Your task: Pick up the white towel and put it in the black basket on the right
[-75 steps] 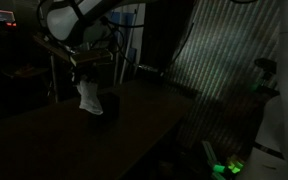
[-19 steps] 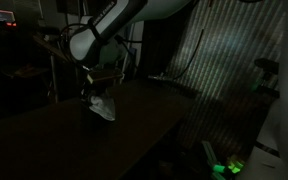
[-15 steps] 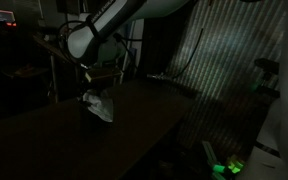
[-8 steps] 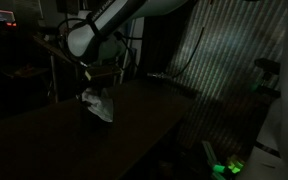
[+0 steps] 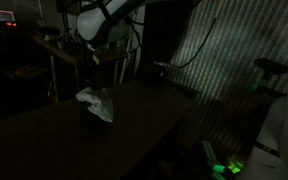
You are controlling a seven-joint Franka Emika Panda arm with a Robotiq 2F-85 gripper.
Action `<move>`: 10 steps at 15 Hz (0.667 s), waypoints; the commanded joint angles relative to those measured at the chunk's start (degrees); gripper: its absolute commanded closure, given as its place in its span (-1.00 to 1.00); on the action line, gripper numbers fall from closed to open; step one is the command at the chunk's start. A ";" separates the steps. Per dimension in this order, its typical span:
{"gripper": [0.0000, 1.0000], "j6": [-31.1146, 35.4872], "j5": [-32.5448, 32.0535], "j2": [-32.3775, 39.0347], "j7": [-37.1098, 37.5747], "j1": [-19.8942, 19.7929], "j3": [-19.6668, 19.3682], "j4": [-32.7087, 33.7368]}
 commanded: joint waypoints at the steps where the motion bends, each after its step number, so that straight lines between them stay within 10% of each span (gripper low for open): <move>1: -1.00 -3.35 -2.03 -0.88 1.78 0.28 0.44 2.85; 10: 0.46 -3.25 -1.16 0.30 2.25 0.41 1.68 3.26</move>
